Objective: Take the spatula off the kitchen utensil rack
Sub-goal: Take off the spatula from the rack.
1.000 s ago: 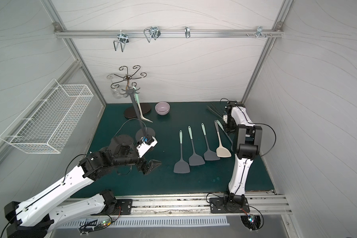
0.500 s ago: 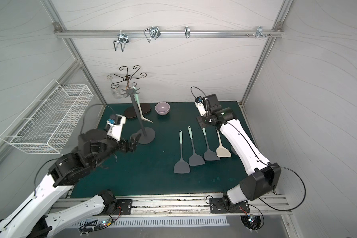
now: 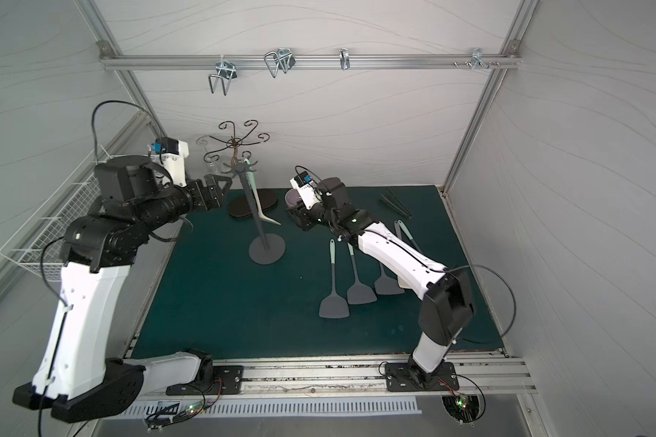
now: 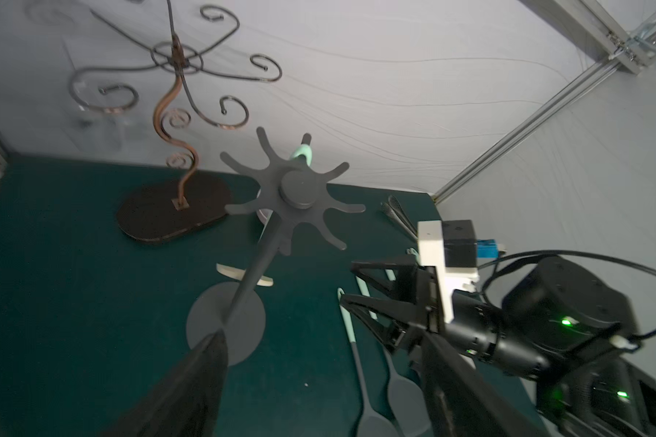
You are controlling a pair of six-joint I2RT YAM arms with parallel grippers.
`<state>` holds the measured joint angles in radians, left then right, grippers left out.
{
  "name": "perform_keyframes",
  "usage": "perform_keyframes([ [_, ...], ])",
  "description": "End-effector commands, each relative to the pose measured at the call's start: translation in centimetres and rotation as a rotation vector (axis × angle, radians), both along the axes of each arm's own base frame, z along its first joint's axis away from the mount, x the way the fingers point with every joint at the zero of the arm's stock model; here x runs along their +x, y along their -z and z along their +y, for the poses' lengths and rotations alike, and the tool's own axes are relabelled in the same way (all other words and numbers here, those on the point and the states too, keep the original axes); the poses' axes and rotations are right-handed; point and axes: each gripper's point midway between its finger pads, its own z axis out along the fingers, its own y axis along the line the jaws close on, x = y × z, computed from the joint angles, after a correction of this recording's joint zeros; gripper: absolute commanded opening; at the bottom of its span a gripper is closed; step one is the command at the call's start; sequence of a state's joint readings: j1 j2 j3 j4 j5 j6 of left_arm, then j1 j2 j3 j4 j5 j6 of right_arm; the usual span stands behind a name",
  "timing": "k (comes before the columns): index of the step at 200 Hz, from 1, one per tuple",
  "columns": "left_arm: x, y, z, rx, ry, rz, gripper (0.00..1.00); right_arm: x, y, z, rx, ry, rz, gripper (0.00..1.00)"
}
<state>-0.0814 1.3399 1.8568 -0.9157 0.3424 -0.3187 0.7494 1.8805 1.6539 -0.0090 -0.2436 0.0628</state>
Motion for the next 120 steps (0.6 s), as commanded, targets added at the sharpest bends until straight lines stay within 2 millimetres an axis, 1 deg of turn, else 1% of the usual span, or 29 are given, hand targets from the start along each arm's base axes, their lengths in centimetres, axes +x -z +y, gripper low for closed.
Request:
perform_keyframes([
  [1, 0.0, -2.7, -1.8, -0.168, 0.124, -0.047, 0.82, 1.3, -3.9, 2.3, 0.139, -0.035, -0.111, 0.50],
  [16, 0.9, -2.7, -1.7, -0.177, 0.127, -0.058, 0.82, 2.7, -3.6, 3.1, 0.163, -0.011, -0.138, 0.48],
  [31, 1.5, -2.8, -1.7, -0.183, 0.135, -0.076, 0.82, 3.5, -3.1, 4.0, 0.184, -0.013, -0.154, 0.46],
  [60, 2.2, -3.1, -1.3, -0.169, 0.121, -0.103, 0.81, 3.2, -3.1, 5.8, 0.229, -0.100, -0.170, 0.46],
  [61, 2.3, -2.5, -1.3, -0.168, 0.119, -0.089, 0.81, 3.2, -3.1, 5.8, 0.230, -0.101, -0.171, 0.46],
  [63, 2.4, -2.1, -1.2, -0.167, 0.116, -0.082, 0.81, 3.2, -3.0, 5.9, 0.232, -0.104, -0.172, 0.46],
  [69, 2.5, -1.9, -1.1, -0.163, 0.113, -0.080, 0.81, 3.2, -2.9, 6.1, 0.237, -0.109, -0.175, 0.46],
  [98, 2.4, -1.6, -1.0, -0.152, 0.108, -0.089, 0.81, 3.9, -2.4, 7.0, 0.258, -0.120, -0.174, 0.46],
  [120, 2.3, -1.2, -0.7, -0.138, 0.100, -0.086, 0.81, 4.2, -1.6, 8.1, 0.260, -0.137, -0.159, 0.46],
])
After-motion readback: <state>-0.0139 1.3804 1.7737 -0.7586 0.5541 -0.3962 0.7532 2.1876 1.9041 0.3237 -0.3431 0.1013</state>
